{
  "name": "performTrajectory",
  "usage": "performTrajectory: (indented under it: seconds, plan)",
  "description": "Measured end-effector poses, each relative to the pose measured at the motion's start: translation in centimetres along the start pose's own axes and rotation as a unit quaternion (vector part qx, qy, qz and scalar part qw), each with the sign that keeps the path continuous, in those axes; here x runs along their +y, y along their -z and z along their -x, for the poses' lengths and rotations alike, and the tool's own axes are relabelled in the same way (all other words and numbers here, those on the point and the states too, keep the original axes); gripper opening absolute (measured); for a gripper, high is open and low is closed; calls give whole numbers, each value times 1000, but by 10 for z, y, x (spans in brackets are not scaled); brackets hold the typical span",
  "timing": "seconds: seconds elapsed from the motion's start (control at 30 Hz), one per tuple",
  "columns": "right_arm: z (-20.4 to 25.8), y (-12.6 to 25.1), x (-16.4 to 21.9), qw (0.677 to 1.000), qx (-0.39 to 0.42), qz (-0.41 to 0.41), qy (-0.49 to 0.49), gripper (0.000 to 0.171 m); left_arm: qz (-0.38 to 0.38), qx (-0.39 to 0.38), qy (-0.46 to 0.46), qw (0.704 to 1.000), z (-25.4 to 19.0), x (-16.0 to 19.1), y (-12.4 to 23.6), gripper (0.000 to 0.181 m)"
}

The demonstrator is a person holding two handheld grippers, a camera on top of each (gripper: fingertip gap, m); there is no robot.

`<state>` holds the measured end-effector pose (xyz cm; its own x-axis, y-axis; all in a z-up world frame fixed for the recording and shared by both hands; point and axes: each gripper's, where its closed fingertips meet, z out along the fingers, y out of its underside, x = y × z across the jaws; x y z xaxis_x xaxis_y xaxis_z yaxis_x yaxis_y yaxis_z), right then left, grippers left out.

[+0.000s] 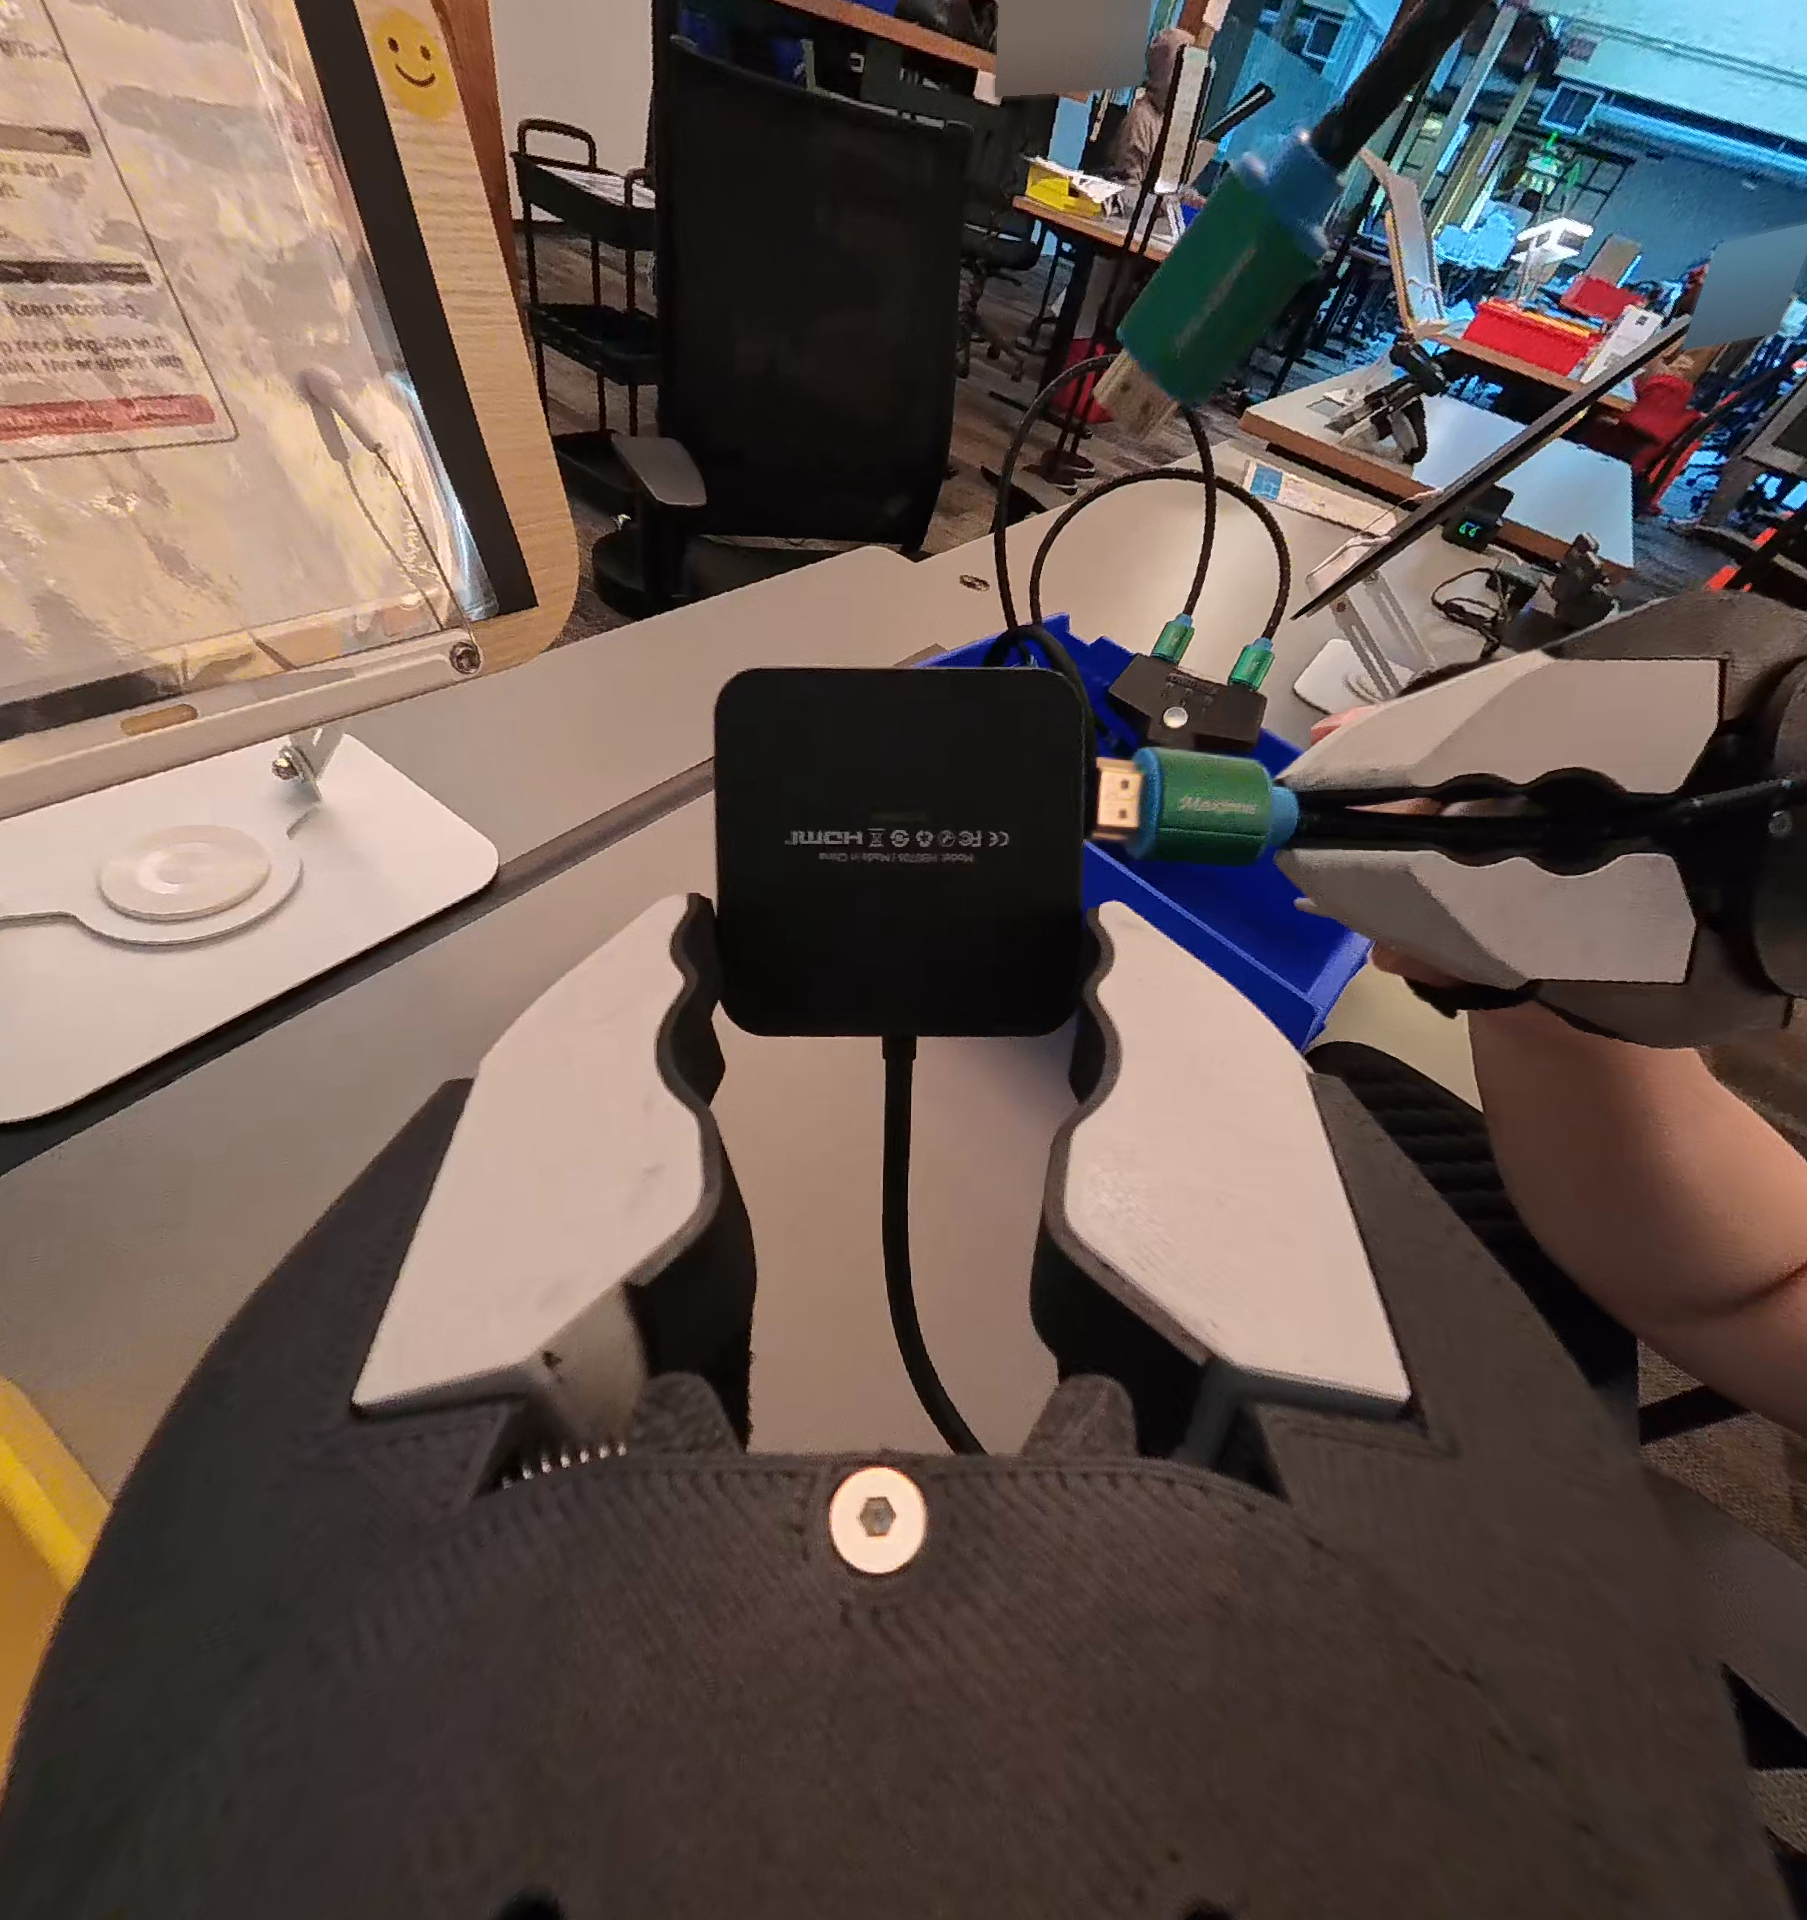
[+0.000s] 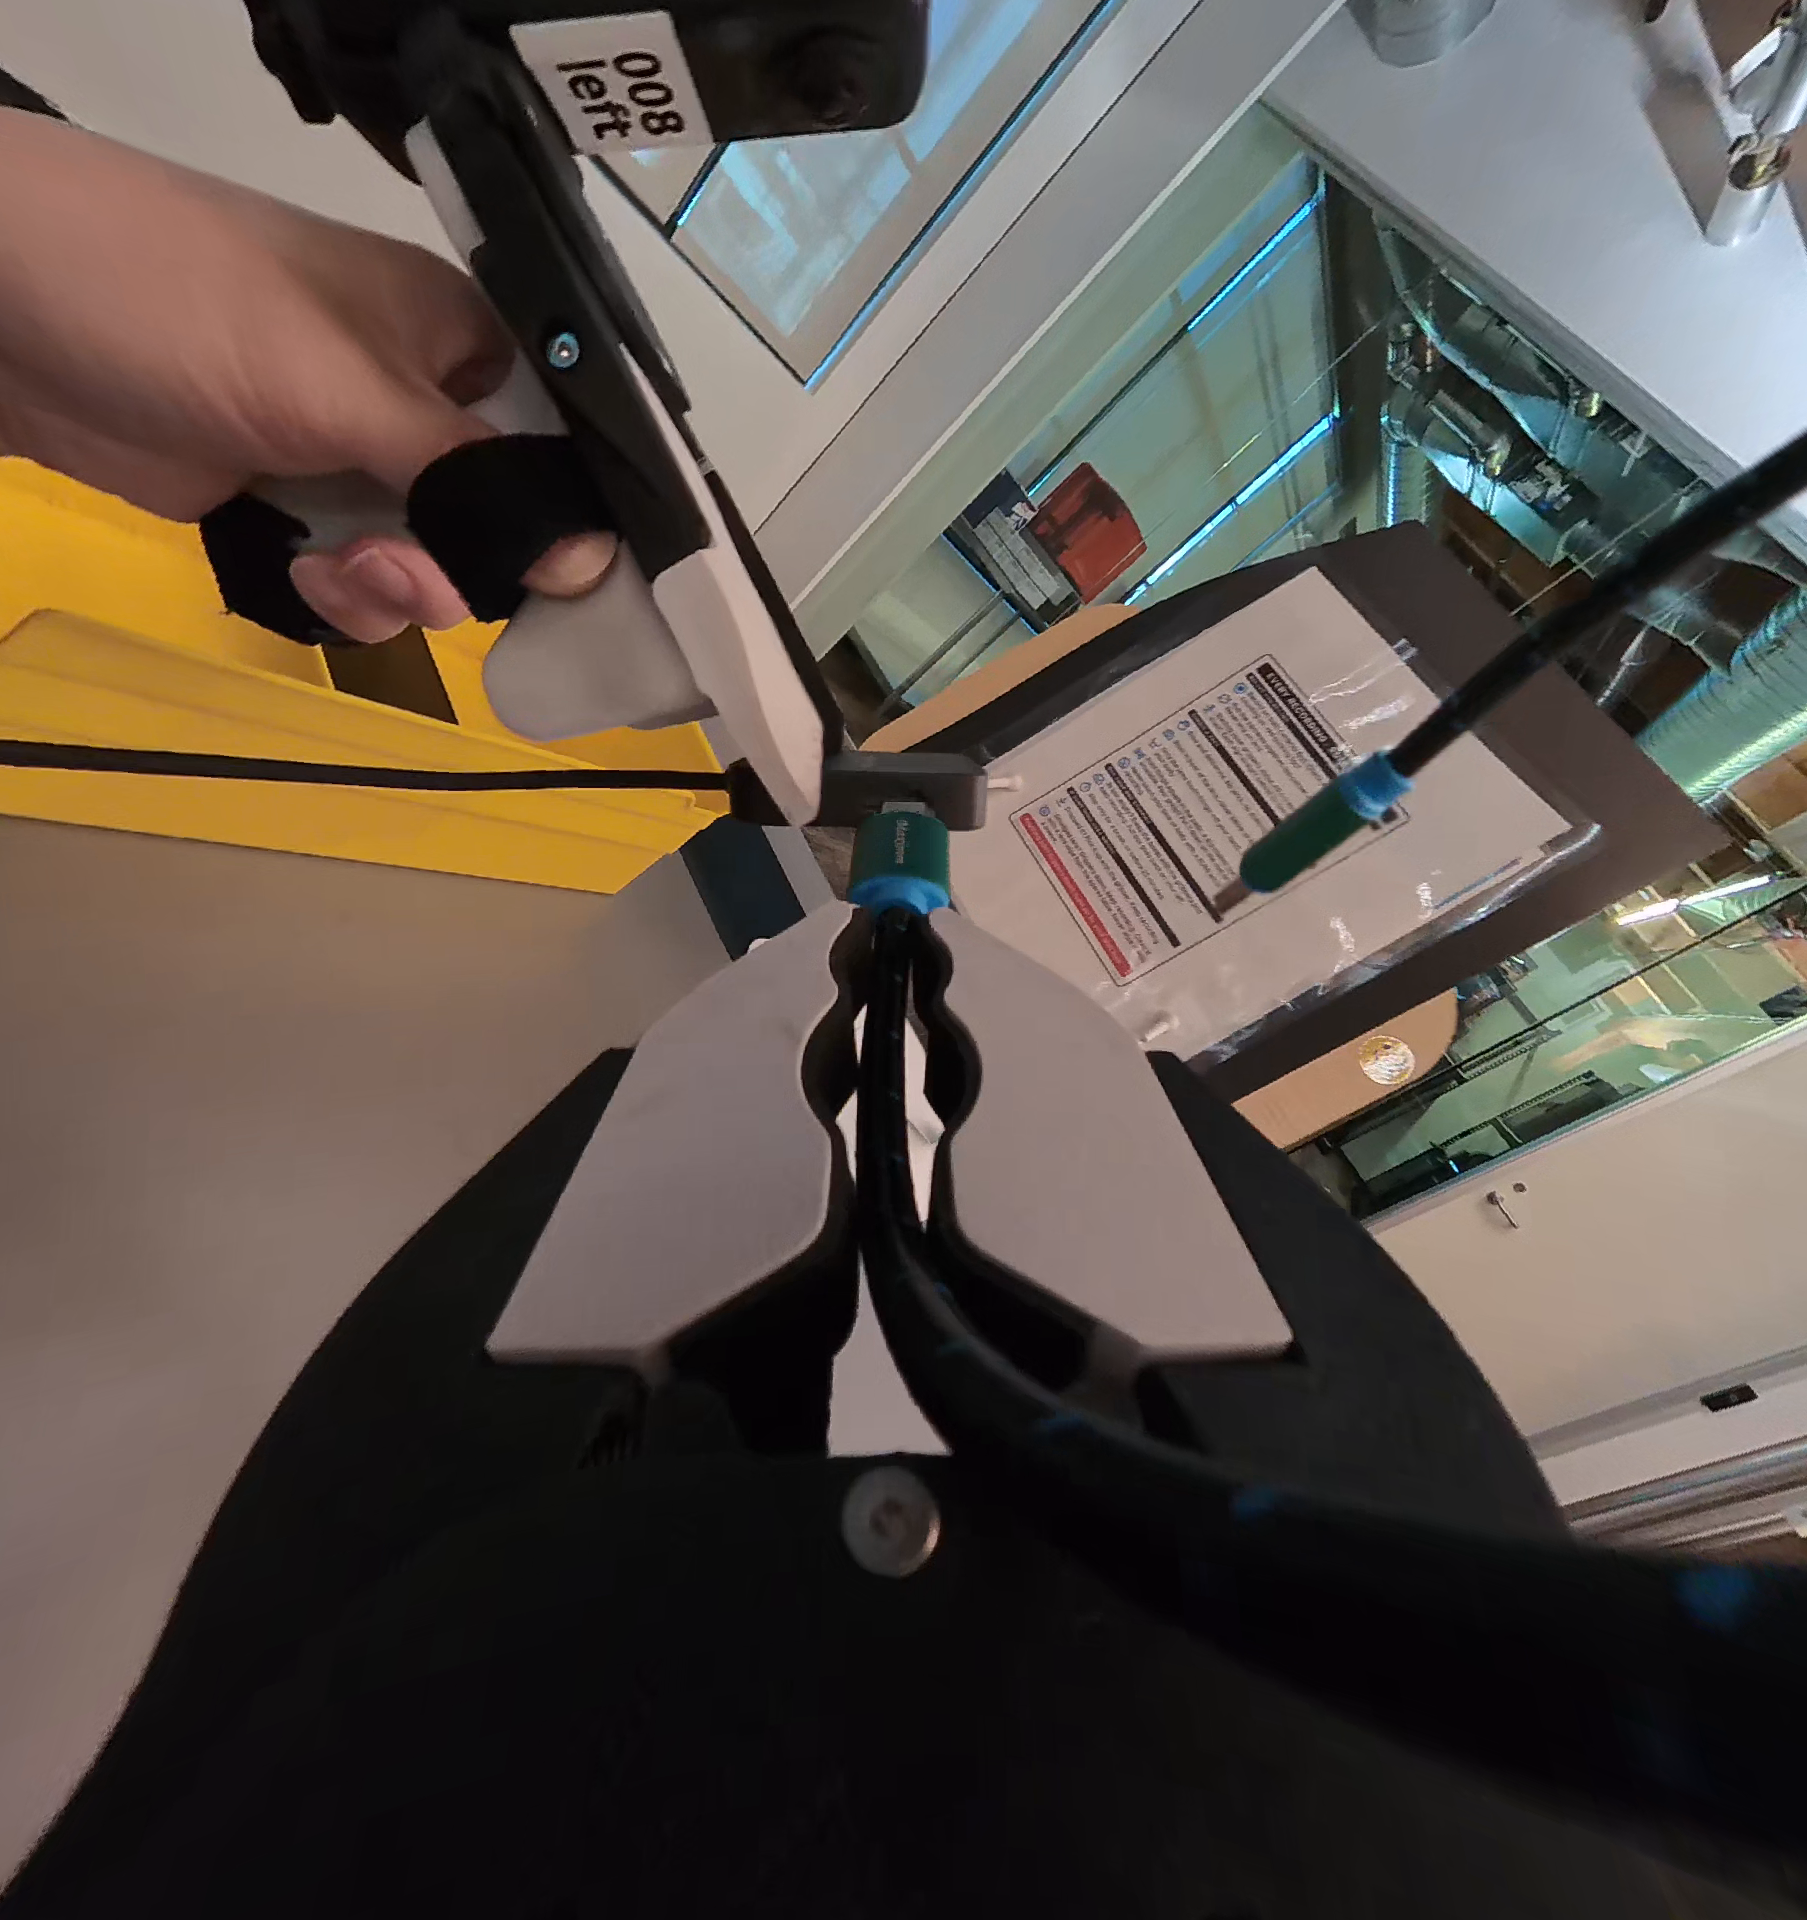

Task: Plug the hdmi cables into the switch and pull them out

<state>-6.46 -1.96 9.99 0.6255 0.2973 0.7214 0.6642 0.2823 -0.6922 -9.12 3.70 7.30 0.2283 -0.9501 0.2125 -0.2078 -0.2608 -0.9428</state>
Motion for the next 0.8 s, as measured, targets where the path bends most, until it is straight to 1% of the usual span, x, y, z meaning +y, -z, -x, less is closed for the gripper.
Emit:
performTrajectory:
  seconds: [0.2,0.4,0.6,0.8]
  plan:
    - [2,-2,1,1000,-4,3,-8,8,7,-15,-18,1000,0,2,-2,65]
    - [2,-2,3,1000,-6,11,-8,8,7,-13,-25,1000,-2,2,-3,65]
    - [3,-3,4,1000,-1,11,-11,8,14,-68,-83,994,1,1,-2,65]
    - [5,-6,7,1000,8,11,-17,8,25,-128,-131,983,5,0,0,65]
